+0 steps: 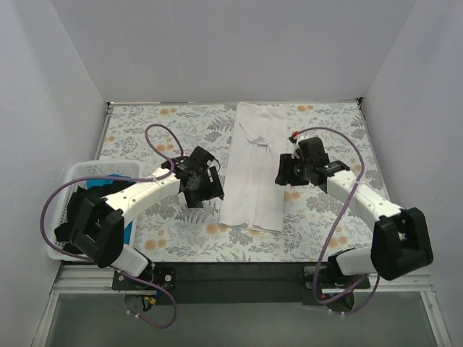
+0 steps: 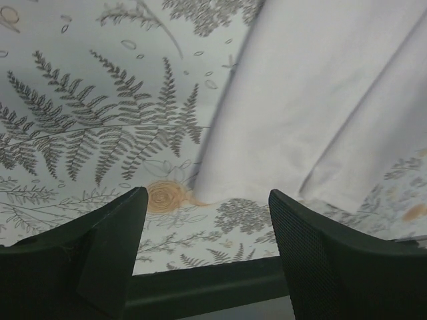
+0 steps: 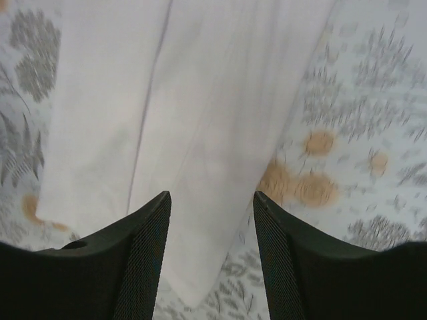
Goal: Fold and stack the t-shirts
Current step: Fold the tshirt
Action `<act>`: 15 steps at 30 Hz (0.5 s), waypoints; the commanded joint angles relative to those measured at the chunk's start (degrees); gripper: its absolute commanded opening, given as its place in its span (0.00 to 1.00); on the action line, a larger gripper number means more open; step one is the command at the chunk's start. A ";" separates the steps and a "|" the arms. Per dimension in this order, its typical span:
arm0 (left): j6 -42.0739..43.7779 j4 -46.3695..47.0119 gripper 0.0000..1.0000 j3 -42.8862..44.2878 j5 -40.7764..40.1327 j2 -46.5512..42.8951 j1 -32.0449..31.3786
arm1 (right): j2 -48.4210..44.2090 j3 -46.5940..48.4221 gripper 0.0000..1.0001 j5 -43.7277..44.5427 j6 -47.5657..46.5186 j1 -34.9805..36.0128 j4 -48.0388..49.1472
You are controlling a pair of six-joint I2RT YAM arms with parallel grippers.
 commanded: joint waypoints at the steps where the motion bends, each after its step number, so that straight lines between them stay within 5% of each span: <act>1: 2.11 -3.03 0.72 -2.69 0.05 0.22 -0.95 | -8.16 -9.44 0.59 2.56 5.49 2.29 -8.01; 7: 1.85 -2.41 0.72 -2.96 2.06 2.32 -2.71 | -15.66 -17.61 0.59 0.27 11.12 7.65 -12.50; 15: 1.58 -1.27 0.72 -2.00 1.46 7.16 -4.73 | -10.23 -18.77 0.57 -1.23 14.21 12.40 -10.74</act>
